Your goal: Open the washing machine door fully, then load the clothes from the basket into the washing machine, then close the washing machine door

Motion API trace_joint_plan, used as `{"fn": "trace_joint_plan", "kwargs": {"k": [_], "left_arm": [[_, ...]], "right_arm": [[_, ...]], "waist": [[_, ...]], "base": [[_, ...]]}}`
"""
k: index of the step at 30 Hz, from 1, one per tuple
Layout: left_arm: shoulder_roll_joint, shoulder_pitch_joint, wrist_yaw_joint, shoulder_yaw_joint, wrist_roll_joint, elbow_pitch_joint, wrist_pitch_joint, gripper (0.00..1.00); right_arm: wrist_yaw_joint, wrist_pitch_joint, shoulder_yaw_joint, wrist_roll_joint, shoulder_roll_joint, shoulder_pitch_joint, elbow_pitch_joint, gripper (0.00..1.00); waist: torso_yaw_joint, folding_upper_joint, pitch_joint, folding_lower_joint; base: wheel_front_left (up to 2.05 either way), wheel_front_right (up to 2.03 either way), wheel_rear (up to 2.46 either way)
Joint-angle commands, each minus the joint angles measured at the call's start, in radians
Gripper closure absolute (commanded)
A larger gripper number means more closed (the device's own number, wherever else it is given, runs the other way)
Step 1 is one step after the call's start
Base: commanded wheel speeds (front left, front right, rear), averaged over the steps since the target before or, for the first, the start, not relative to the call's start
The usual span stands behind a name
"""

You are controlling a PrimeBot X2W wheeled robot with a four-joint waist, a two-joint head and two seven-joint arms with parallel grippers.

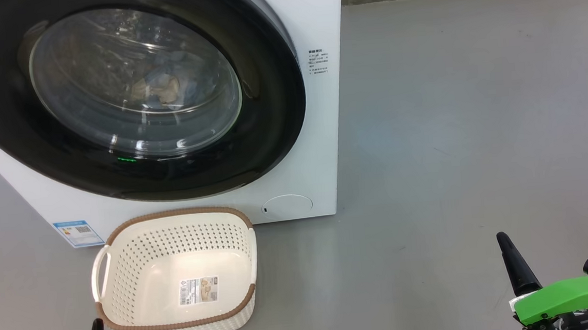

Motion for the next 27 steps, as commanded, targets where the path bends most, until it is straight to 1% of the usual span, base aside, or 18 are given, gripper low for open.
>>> {"fn": "trace_joint_plan", "kwargs": {"k": [1,27], "left_arm": [[0.009,-0.054,-0.002,0.027,-0.029,-0.030,0.011,1.00],[-0.009,-0.084,-0.003,0.052,-0.270,-0.047,0.083,1.00]], "right_arm": [[-0.001,0.007,0.001,0.032,-0.004,-0.014,-0.033,1.00],[-0.002,0.081,-0.046,0.260,0.034,-0.010,-0.069,1.00]], "waist": [[0.000,0.0000,0.000,-0.0001],[0.007,0.0000,-0.006,-0.0001]], "base": [[0.00,0.00,0.00],[0.00,0.00,0.00]]}}
